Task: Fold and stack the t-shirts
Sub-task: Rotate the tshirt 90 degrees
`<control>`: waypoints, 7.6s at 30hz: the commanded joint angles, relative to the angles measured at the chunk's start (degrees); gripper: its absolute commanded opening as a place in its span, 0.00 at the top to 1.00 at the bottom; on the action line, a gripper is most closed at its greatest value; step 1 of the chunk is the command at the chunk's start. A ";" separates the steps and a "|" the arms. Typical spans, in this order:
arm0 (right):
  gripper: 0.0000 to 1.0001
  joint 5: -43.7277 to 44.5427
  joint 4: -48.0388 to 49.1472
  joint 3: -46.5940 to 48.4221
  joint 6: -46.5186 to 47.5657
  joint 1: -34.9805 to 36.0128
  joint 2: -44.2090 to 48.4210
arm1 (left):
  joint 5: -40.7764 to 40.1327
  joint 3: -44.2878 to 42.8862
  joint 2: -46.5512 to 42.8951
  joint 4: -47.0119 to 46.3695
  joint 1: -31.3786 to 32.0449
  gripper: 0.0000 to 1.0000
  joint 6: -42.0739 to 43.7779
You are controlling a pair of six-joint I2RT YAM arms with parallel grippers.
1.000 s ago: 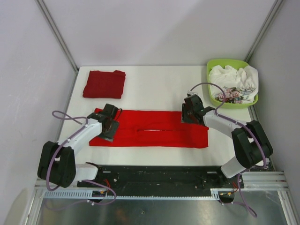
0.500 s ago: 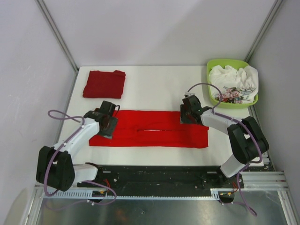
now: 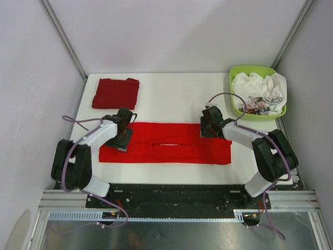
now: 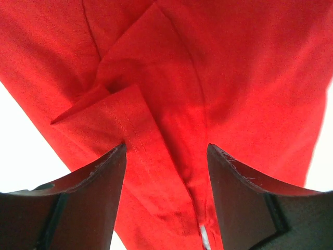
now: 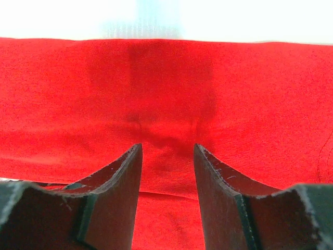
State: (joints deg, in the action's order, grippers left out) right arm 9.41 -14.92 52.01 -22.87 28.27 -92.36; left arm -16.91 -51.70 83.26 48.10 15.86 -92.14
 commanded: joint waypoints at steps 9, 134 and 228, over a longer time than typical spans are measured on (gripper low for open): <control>0.51 0.38 -2.48 -1.75 -8.36 -0.62 -2.27 | -5.57 -2.61 10.91 0.57 1.47 0.31 -0.81; 0.34 -6.21 -6.44 -8.59 -24.93 16.11 1.96 | 4.89 -90.56 69.86 -7.52 12.38 0.34 63.69; 0.70 -15.79 -5.55 65.85 -4.00 -8.13 -53.52 | -2.22 -76.74 60.99 -9.91 0.14 0.60 50.59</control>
State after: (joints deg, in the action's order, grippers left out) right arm -9.58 -13.98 117.58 -25.96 20.10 -143.46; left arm -20.18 -124.66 141.97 38.26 16.43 -43.05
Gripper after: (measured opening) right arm 0.345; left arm 0.425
